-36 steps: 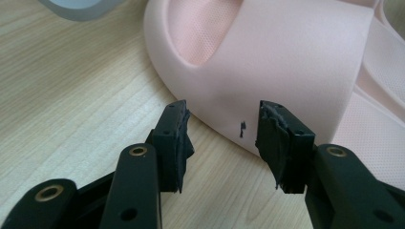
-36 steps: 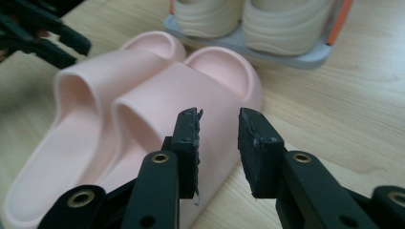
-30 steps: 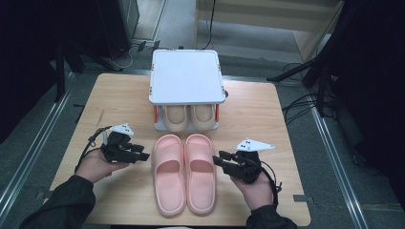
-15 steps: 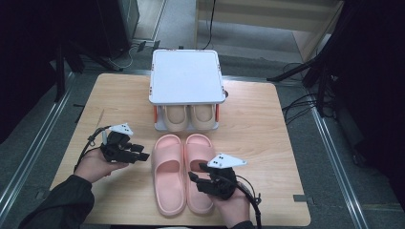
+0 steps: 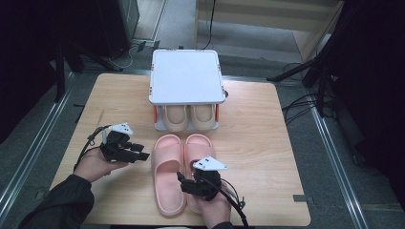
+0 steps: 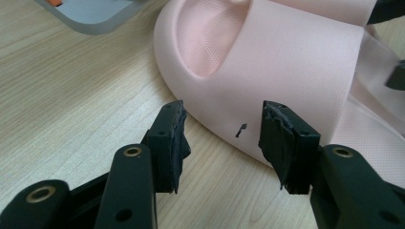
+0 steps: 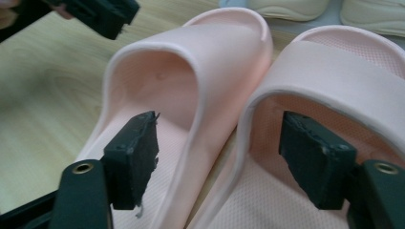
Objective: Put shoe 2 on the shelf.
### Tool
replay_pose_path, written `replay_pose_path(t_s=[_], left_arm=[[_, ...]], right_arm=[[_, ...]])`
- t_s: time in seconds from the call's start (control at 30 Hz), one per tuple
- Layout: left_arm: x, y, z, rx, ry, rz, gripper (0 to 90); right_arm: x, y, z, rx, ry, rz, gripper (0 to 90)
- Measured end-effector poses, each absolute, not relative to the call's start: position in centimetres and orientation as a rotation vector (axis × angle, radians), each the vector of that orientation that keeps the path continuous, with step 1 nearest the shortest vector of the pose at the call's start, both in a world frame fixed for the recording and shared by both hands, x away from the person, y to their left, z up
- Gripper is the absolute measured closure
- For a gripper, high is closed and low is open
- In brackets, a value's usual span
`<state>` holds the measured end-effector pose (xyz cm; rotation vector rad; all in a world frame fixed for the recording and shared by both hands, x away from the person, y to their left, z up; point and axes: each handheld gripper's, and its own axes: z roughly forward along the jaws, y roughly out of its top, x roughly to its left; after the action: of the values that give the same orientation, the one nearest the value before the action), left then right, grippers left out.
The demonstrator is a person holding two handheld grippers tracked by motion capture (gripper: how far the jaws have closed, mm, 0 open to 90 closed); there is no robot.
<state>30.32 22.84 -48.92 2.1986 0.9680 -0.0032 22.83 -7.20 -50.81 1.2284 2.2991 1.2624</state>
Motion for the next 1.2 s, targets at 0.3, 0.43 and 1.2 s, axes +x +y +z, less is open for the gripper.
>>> replay_pose_path(t_s=[0.3,0.43,1.2], left_arm=[[30.4,22.9,-48.9,2.201,0.969,0.004,50.4],[30.4,22.9,-48.9,2.204,0.97,0.005,50.4],[30.4,23.1,-48.9,2.2,0.975,0.007,50.2]], right_arm=[[24.2,-5.4,-51.7,1.271,2.283,1.183,25.7],[25.0,-4.7,-51.9,1.312,2.279,1.151,26.1],[26.0,-4.9,-51.7,1.349,2.309,1.089,65.3]])
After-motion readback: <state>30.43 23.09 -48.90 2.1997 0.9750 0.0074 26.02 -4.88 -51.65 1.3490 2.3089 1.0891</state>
